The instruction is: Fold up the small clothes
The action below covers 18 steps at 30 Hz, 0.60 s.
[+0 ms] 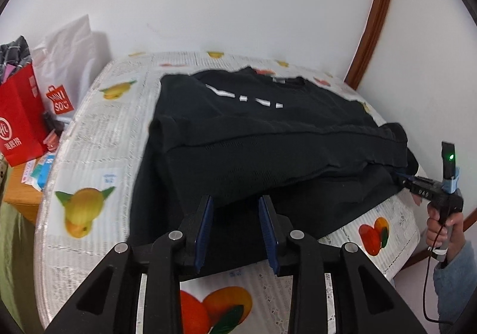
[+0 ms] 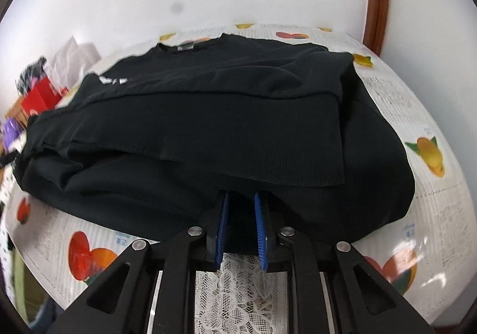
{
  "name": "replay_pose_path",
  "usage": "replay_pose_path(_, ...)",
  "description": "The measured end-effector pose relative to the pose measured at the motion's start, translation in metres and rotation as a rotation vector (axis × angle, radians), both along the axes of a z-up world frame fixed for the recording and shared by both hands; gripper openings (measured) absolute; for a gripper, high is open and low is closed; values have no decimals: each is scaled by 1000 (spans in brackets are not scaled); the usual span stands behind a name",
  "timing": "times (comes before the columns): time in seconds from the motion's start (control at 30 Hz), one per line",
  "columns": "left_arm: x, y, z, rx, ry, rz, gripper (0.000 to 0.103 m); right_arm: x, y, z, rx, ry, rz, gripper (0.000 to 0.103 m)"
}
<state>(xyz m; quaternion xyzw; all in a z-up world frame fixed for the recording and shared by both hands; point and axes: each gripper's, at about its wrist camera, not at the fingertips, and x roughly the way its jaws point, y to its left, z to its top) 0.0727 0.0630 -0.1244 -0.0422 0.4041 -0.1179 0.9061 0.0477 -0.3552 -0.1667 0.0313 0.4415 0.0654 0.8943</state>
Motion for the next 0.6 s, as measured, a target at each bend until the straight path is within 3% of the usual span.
replay_pose_path(0.3, 14, -24, -20, -6, 108, -76, 30, 9, 0, 9, 29, -10, -39, 15)
replay_pose_path(0.6, 31, -27, -20, -7, 113, 2, 30, 13, -3, 13, 27, -18, -45, 15)
